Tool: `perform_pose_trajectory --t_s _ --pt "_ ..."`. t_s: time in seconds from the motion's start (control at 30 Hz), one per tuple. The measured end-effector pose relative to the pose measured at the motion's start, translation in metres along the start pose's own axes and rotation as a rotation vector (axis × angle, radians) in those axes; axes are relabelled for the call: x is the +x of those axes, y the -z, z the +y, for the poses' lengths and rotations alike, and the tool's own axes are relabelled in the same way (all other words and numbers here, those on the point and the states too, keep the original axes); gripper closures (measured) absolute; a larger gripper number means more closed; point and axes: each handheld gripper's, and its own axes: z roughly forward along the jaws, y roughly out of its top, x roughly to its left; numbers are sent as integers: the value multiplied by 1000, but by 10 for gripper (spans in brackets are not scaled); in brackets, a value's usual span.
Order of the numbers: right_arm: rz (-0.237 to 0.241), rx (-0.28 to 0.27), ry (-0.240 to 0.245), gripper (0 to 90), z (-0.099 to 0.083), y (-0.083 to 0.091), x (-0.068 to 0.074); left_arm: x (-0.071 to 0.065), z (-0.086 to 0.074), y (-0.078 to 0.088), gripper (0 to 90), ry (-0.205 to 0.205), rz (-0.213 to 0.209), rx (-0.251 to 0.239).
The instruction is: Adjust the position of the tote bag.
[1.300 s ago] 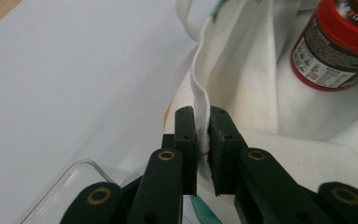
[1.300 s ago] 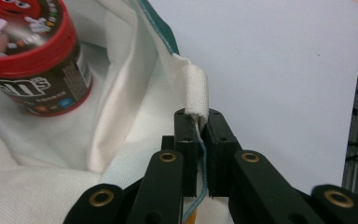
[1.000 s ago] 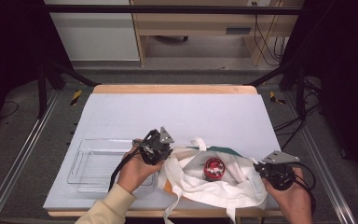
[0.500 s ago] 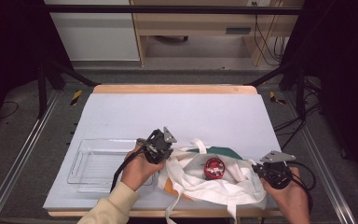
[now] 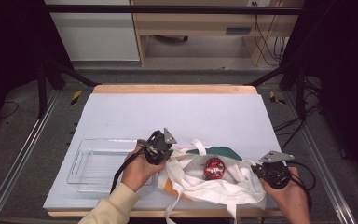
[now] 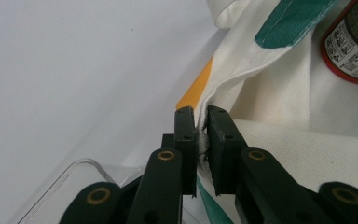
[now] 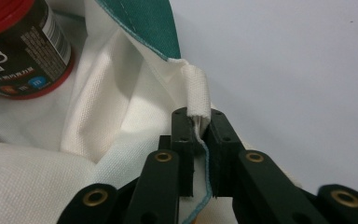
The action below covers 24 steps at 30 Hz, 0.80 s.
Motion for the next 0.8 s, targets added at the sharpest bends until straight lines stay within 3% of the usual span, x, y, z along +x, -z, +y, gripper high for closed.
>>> perform_pose_trajectory --t_s 0.1,0.17,0.37,0.63,0.8 --pt "-16 -25 9 744 1 7 0 0 -3 4 797 10 -2 -22" --pt "-24 -42 -5 627 3 13 1 -2 -5 5 730 18 5 -41" --pt "3 -64 -3 400 16 34 9 -6 -8 16 569 31 7 -120" --pt "3 -97 44 288 47 49 26 -10 -18 35 388 76 17 -208" --pt "37 -90 87 277 67 48 45 -8 -29 45 300 101 26 -218"
